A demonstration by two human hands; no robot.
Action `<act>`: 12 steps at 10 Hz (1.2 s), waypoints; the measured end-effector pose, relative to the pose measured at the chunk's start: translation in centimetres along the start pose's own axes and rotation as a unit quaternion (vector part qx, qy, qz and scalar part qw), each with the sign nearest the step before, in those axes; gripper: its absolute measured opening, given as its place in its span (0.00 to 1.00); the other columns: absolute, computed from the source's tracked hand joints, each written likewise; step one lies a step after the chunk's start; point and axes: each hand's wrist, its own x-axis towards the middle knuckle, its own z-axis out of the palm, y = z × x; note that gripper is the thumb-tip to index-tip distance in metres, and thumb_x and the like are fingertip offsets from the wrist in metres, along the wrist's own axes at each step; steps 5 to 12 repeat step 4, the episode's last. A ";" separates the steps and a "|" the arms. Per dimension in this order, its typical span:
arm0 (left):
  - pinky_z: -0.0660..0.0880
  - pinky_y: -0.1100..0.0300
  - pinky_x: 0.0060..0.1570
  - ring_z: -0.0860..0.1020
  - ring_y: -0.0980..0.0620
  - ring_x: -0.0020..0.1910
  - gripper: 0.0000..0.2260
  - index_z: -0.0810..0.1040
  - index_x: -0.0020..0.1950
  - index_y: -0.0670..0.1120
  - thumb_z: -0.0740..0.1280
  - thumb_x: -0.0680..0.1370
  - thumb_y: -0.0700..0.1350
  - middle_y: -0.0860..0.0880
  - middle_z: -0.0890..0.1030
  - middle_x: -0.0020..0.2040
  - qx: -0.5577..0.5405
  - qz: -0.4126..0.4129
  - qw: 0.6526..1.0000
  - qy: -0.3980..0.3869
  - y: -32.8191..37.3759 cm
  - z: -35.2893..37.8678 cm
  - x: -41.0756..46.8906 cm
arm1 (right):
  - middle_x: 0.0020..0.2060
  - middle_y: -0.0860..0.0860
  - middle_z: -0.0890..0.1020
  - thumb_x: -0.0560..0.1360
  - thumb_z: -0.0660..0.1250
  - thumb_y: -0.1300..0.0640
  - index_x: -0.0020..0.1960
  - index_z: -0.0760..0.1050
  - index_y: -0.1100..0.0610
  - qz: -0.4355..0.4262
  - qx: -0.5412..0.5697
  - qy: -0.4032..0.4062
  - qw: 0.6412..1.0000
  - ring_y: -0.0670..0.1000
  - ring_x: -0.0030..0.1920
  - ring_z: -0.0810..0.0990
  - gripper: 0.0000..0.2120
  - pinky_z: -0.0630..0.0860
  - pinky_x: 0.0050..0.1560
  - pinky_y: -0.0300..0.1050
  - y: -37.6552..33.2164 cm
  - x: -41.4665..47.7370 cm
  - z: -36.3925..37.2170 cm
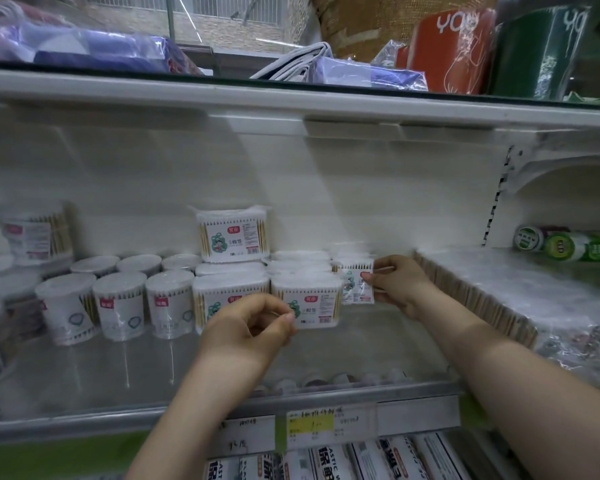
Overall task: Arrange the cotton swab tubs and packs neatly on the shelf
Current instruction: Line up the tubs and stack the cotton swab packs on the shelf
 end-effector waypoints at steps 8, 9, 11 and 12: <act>0.78 0.53 0.50 0.82 0.51 0.42 0.05 0.81 0.39 0.53 0.71 0.73 0.44 0.51 0.85 0.37 0.025 -0.027 0.999 0.019 -0.5 -1.4 0.6 | 0.64 0.58 0.72 0.72 0.73 0.56 0.72 0.60 0.60 -0.020 -0.136 -0.033 0.990 0.56 0.60 0.75 0.35 0.74 0.60 0.52 -1.2 -1.4 -1.5; 0.78 0.53 0.50 0.82 0.51 0.42 0.05 0.81 0.39 0.53 0.71 0.73 0.44 0.51 0.85 0.37 0.025 -0.027 0.999 0.019 -0.5 -1.4 0.6 | 0.64 0.58 0.72 0.72 0.73 0.56 0.72 0.60 0.60 -0.020 -0.136 -0.033 0.990 0.56 0.60 0.75 0.35 0.74 0.60 0.52 -1.2 -1.4 -1.5; 0.78 0.53 0.50 0.82 0.51 0.42 0.05 0.81 0.39 0.53 0.71 0.73 0.44 0.51 0.85 0.37 0.025 -0.027 0.999 0.019 -0.5 -1.4 0.6 | 0.64 0.58 0.72 0.72 0.73 0.56 0.72 0.60 0.60 -0.020 -0.136 -0.033 0.990 0.56 0.60 0.75 0.35 0.74 0.60 0.52 -1.2 -1.4 -1.5; 0.78 0.53 0.50 0.82 0.51 0.42 0.05 0.81 0.39 0.53 0.71 0.73 0.44 0.51 0.85 0.37 0.025 -0.027 0.999 0.019 -0.5 -1.4 0.6 | 0.64 0.58 0.72 0.72 0.73 0.56 0.72 0.60 0.60 -0.020 -0.136 -0.033 0.990 0.56 0.60 0.75 0.35 0.74 0.60 0.52 -1.2 -1.4 -1.5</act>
